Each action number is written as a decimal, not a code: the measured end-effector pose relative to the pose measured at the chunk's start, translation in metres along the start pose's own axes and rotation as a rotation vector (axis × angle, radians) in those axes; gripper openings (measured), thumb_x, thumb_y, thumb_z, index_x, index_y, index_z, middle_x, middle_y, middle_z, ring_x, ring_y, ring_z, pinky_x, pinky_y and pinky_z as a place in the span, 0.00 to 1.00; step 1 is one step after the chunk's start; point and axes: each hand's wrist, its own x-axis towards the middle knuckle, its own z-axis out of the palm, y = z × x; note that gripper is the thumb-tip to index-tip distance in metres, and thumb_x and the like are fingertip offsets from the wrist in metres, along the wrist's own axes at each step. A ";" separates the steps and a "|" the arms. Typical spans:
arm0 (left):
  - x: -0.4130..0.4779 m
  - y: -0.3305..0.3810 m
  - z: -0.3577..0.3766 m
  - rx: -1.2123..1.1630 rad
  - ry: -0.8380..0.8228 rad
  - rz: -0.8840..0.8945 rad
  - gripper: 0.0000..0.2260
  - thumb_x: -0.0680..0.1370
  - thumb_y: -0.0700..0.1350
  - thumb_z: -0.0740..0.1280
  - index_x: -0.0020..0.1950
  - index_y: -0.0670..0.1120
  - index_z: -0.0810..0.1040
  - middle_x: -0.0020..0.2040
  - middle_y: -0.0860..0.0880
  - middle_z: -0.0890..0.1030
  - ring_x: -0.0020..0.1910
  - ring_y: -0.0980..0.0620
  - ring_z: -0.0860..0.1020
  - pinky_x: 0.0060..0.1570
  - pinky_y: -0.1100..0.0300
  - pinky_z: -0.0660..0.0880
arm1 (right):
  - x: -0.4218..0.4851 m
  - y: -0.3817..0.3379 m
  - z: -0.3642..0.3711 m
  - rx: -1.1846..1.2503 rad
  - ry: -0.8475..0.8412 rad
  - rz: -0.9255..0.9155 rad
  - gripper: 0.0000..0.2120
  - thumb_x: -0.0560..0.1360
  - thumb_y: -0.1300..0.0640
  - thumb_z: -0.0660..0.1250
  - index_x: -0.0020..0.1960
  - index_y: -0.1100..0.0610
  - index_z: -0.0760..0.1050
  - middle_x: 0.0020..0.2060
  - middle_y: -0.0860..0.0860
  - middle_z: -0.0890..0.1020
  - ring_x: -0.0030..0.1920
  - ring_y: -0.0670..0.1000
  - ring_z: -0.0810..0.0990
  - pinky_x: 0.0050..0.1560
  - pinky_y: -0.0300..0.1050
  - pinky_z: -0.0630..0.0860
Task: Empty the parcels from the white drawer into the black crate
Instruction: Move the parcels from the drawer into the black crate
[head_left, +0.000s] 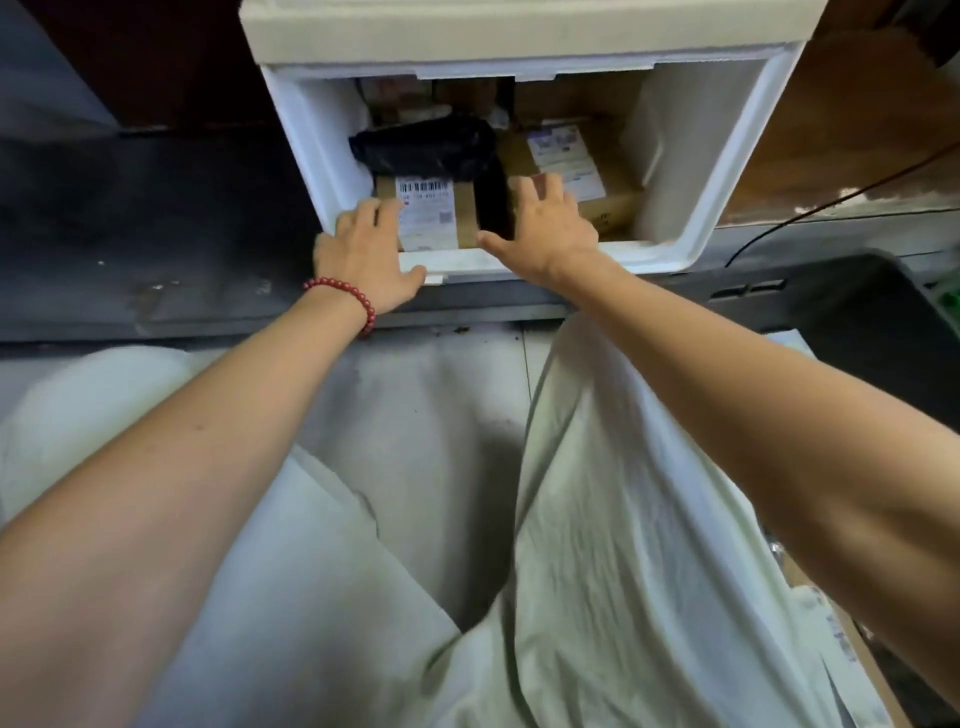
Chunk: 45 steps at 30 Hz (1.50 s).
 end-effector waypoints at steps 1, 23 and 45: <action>0.006 -0.002 0.002 0.018 0.000 0.027 0.33 0.75 0.53 0.67 0.75 0.46 0.58 0.72 0.44 0.63 0.69 0.41 0.64 0.60 0.44 0.68 | 0.005 0.002 0.004 -0.007 0.009 -0.007 0.34 0.77 0.39 0.62 0.76 0.52 0.55 0.73 0.56 0.59 0.72 0.59 0.62 0.62 0.57 0.70; 0.127 0.001 0.040 0.219 0.262 -0.034 0.31 0.77 0.48 0.63 0.76 0.40 0.55 0.73 0.36 0.61 0.71 0.36 0.61 0.68 0.42 0.59 | 0.130 -0.004 0.059 0.118 0.227 -0.101 0.34 0.79 0.56 0.63 0.78 0.61 0.49 0.74 0.56 0.64 0.58 0.57 0.77 0.48 0.47 0.73; 0.125 -0.003 0.020 0.003 0.303 0.075 0.38 0.68 0.69 0.58 0.70 0.45 0.69 0.67 0.41 0.71 0.66 0.39 0.69 0.69 0.46 0.61 | 0.082 -0.010 0.053 0.213 0.460 -0.169 0.11 0.76 0.67 0.60 0.57 0.62 0.72 0.56 0.61 0.72 0.34 0.62 0.73 0.33 0.51 0.66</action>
